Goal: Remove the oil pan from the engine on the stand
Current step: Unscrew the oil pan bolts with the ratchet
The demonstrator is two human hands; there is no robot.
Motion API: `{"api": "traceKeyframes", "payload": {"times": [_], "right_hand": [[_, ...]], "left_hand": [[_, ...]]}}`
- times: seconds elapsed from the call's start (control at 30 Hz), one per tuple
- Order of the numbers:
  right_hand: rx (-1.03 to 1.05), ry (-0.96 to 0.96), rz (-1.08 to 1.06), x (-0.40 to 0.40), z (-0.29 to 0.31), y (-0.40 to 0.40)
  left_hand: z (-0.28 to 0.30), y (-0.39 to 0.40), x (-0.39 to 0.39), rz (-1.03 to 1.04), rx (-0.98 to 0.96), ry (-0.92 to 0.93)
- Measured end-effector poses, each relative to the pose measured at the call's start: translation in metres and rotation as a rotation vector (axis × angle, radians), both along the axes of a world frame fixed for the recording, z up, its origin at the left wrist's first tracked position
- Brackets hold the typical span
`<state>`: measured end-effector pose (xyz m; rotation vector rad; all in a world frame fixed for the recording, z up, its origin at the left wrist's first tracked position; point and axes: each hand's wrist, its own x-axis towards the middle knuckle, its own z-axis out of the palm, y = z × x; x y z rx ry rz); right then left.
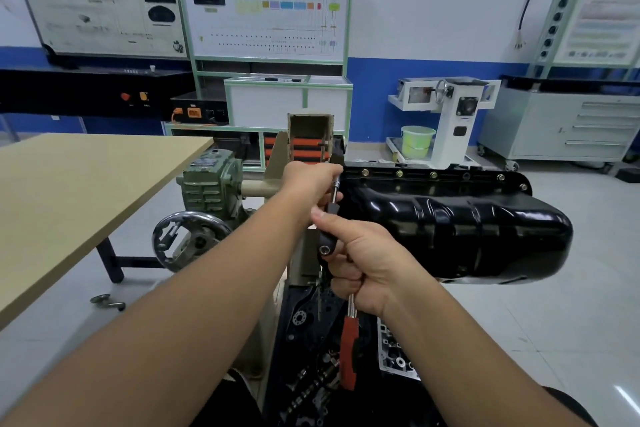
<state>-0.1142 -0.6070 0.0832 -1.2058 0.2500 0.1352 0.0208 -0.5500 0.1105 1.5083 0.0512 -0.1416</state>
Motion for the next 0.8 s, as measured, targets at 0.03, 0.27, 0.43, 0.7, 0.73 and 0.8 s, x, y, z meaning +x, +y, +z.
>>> {"api": "traceKeyframes", "payload": {"times": [0.03, 0.27, 0.43, 0.7, 0.73, 0.8], "right_hand": [[-0.088, -0.006, -0.049, 0.002, -0.001, 0.001], [0.014, 0.015, 0.028, 0.003, -0.003, -0.002], [0.657, -0.003, 0.184, -0.005, -0.019, -0.015], [0.472, -0.039, 0.114, -0.002, -0.006, -0.005], [0.381, -0.032, 0.075, 0.000, -0.003, -0.004], [0.200, -0.049, -0.008, 0.004, 0.000, 0.000]], "left_hand": [[0.001, -0.003, 0.002, 0.023, 0.034, -0.022], [0.004, -0.009, 0.008, 0.060, 0.117, -0.027], [0.003, -0.011, 0.008, 0.106, 0.079, -0.007], [0.006, -0.008, 0.007, 0.054, 0.041, 0.058], [0.008, -0.006, 0.006, 0.019, 0.075, 0.052], [0.009, -0.003, 0.003, -0.037, 0.146, 0.024]]}}
